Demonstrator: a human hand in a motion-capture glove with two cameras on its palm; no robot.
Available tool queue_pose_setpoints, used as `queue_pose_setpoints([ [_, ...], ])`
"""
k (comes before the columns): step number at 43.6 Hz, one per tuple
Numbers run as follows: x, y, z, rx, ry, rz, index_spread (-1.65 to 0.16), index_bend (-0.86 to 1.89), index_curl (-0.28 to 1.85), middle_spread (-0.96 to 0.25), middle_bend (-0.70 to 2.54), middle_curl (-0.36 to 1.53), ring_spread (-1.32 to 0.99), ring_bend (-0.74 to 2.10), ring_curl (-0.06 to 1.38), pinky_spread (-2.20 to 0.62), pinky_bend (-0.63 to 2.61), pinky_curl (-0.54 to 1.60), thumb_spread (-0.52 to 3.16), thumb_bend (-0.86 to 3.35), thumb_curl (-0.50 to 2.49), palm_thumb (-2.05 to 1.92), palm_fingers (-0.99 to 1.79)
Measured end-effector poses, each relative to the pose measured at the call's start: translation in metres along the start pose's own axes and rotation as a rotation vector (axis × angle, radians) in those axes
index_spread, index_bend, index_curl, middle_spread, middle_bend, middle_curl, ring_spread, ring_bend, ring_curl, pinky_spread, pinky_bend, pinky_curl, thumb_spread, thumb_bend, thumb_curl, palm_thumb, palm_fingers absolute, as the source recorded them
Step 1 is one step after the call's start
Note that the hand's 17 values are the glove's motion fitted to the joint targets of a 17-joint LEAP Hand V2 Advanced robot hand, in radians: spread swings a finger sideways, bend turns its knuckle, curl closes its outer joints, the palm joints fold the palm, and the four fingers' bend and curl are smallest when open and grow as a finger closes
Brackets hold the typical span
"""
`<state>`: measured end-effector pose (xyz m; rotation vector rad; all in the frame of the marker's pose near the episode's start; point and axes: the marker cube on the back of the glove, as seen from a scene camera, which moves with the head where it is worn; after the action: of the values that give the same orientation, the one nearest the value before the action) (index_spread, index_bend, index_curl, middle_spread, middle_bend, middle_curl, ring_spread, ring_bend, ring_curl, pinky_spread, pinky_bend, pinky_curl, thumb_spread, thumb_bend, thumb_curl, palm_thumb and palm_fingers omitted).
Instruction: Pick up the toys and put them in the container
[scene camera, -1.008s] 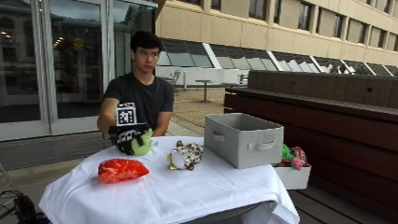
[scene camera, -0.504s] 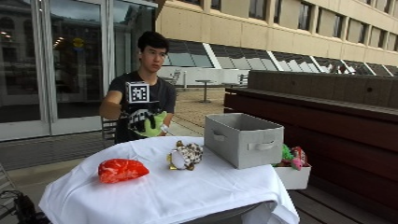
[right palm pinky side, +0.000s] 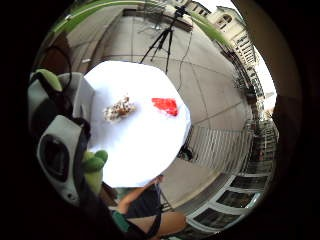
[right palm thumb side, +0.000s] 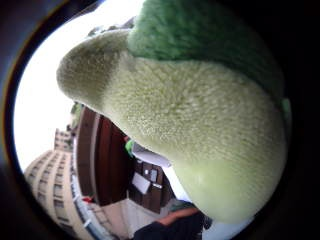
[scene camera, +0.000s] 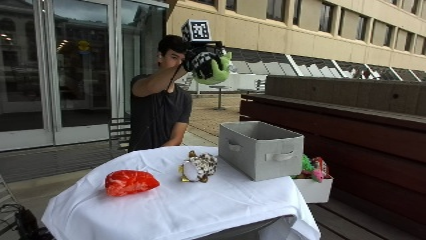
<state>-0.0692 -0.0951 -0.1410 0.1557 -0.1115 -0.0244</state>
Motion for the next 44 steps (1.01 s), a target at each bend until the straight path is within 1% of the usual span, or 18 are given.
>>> queue_pose_setpoints([
  [4,-0.055,-0.013,-0.008,-0.001,-0.019,-0.013,-0.35,0.42,0.23,-0.41,0.71,0.55,-0.42,1.15,0.47,-0.44,0.95,0.39,0.5,0.18,0.76,0.69,1.07],
  [9,-0.117,-0.017,0.001,0.024,0.017,-0.046,-0.36,0.4,0.24,-0.42,0.69,0.57,-0.43,1.15,0.47,-0.44,0.95,0.39,0.49,0.16,0.78,0.7,1.07],
  [15,-0.158,-0.015,0.022,0.0,0.048,-0.103,-0.36,0.38,0.26,-0.43,0.67,0.59,-0.43,1.14,0.48,-0.44,0.94,0.4,0.48,0.14,0.81,0.71,1.08],
  [20,-0.196,-0.009,0.051,-0.034,0.091,-0.158,-0.36,0.36,0.27,-0.44,0.65,0.6,-0.43,1.14,0.48,-0.44,0.95,0.4,0.48,0.12,0.83,0.71,1.07],
  [28,-0.221,0.0,0.084,-0.059,0.156,-0.188,-0.37,0.32,0.29,-0.45,0.62,0.63,-0.43,1.13,0.48,-0.44,0.94,0.4,0.48,0.1,0.86,0.72,1.08],
  [32,-0.223,0.002,0.096,-0.07,0.184,-0.157,-0.37,0.26,0.29,-0.46,0.61,0.64,-0.43,1.11,0.48,-0.44,0.95,0.41,0.49,0.09,0.88,0.72,1.05],
  [34,-0.219,0.0,0.102,-0.105,0.202,-0.152,-0.37,0.21,0.29,-0.46,0.6,0.64,-0.44,1.11,0.48,-0.44,0.96,0.41,0.51,0.08,0.88,0.72,1.03],
  [36,-0.212,-0.004,0.109,-0.165,0.206,-0.158,-0.37,0.07,0.25,-0.46,0.58,0.64,-0.44,1.12,0.49,-0.45,1.01,0.43,0.54,0.05,0.87,0.68,0.94],
  [37,-0.207,-0.007,0.112,-0.195,0.198,-0.162,-0.36,-0.06,0.21,-0.45,0.57,0.64,-0.43,1.18,0.51,-0.45,1.05,0.43,0.68,0.03,0.83,0.63,0.88],
  [38,-0.203,-0.01,0.116,-0.219,0.186,-0.167,-0.35,-0.18,0.16,-0.41,0.53,0.63,-0.42,1.16,0.5,-0.45,1.13,0.46,0.74,-0.07,0.78,0.49,0.68],
  [39,-0.198,-0.014,0.118,-0.236,0.17,-0.172,-0.34,-0.19,0.14,-0.37,0.5,0.63,-0.41,1.18,0.51,-0.44,1.2,0.48,0.78,-0.1,0.75,0.41,0.57],
  [40,-0.195,-0.016,0.12,-0.245,0.151,-0.177,-0.33,-0.17,0.13,-0.36,0.51,0.64,-0.4,1.2,0.52,-0.43,1.23,0.49,0.81,-0.09,0.73,0.39,0.55],
  [41,-0.193,-0.017,0.12,-0.251,0.132,-0.181,-0.32,-0.17,0.1,-0.33,0.48,0.63,-0.39,1.18,0.51,-0.42,1.26,0.49,0.84,-0.12,0.69,0.31,0.44],
  [42,-0.192,-0.015,0.12,-0.255,0.114,-0.186,-0.31,-0.18,0.08,-0.26,0.41,0.61,-0.36,1.16,0.51,-0.39,1.33,0.51,0.84,-0.17,0.66,0.18,0.24],
  [43,-0.192,-0.013,0.119,-0.257,0.098,-0.192,-0.3,-0.14,0.08,-0.25,0.44,0.63,-0.35,1.2,0.53,-0.38,1.35,0.52,0.87,-0.13,0.64,0.17,0.27],
  [44,-0.192,-0.01,0.117,-0.257,0.087,-0.198,-0.29,-0.13,0.05,-0.2,0.4,0.61,-0.33,1.17,0.51,-0.35,1.38,0.52,0.87,-0.17,0.61,0.07,0.13],
])
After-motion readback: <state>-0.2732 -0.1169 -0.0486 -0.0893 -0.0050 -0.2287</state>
